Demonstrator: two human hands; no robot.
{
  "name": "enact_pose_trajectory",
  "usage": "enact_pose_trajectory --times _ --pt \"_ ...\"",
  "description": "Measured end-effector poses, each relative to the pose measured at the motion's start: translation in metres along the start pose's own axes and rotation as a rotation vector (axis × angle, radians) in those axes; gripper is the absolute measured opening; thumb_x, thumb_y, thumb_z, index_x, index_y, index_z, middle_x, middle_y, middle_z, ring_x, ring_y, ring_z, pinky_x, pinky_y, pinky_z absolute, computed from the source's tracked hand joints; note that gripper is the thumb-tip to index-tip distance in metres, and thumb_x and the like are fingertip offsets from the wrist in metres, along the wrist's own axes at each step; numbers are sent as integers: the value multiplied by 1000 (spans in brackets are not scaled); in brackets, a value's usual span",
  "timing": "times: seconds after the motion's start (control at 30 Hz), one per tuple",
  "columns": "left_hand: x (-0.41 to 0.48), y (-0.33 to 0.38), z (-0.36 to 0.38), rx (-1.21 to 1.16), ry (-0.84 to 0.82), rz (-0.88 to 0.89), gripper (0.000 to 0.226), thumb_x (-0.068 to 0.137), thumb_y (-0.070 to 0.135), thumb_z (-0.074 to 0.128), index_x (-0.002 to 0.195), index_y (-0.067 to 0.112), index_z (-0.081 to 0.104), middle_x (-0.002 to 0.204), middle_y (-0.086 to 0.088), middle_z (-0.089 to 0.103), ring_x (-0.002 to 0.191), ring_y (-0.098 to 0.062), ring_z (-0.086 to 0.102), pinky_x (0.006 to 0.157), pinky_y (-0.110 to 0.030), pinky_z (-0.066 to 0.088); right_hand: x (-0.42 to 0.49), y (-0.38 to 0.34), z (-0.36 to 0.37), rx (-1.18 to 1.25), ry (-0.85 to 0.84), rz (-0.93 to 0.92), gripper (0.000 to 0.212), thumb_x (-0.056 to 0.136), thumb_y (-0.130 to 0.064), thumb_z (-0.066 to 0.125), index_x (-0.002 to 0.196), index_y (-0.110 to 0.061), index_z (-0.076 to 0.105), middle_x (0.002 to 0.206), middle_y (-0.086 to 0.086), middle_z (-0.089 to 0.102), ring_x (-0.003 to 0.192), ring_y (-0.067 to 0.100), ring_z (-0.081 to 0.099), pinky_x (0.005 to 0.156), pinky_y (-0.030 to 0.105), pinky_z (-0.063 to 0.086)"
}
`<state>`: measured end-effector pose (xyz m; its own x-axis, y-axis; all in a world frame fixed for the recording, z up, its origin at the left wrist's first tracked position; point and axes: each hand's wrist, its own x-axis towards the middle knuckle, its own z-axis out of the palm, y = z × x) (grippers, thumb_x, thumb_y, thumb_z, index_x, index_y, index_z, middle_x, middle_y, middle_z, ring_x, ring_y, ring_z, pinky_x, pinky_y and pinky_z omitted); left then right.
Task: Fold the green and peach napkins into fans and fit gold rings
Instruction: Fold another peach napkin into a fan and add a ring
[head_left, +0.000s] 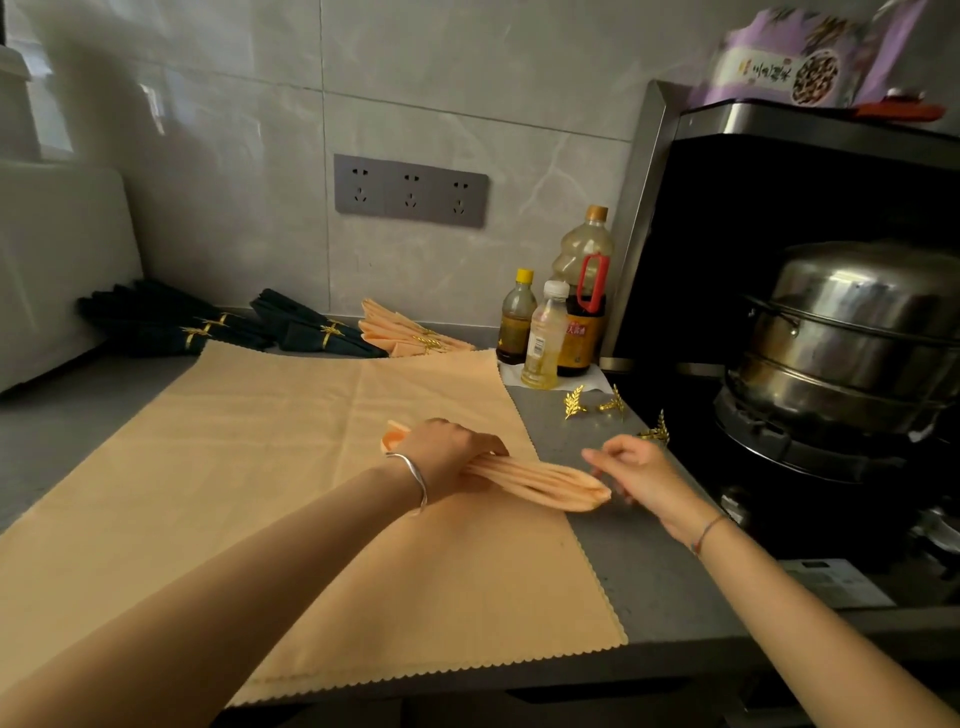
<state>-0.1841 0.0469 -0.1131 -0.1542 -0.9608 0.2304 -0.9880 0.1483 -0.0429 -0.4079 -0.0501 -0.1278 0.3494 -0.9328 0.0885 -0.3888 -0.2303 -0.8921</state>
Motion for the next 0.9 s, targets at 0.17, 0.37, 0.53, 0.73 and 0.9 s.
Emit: enact_pose_trajectory --times 0.17,0.37,0.53,0.73,0.9 --pt "21 3 -7 73 -42 -80 40 94 42 51 133 34 46 120 2 63 105 -20 58 85 -28 44 42 45 -36 -122 474 -52 56 75 -17 78 120 -4 47 118 14 52 103 27 52 85 35 45" --pt "42 -1 -3 131 -57 -169 41 95 39 52 135 33 46 123 2 61 108 -20 57 90 -28 45 83 72 -49 -160 396 94 75 80 -30 73 142 -10 35 143 11 43 129 31 42 107 46 36" --pt "58 0 11 105 -32 -210 41 96 36 51 136 33 44 123 2 61 109 -20 57 94 -29 43 102 84 -45 -228 428 84 65 81 -31 72 135 -8 45 134 12 53 121 32 51 102 44 41" --pt "54 -4 17 88 30 -207 41 94 39 53 135 36 45 123 7 61 111 -17 57 95 -28 41 91 71 -45 -264 392 -41 46 80 -19 74 121 -3 58 121 14 62 111 27 57 90 33 46" --pt "53 -5 18 48 38 -228 42 94 41 53 135 37 45 124 7 61 112 -16 57 96 -29 42 62 38 -25 -423 132 -267 50 77 -21 76 122 -21 55 120 -6 60 114 10 52 92 22 37"
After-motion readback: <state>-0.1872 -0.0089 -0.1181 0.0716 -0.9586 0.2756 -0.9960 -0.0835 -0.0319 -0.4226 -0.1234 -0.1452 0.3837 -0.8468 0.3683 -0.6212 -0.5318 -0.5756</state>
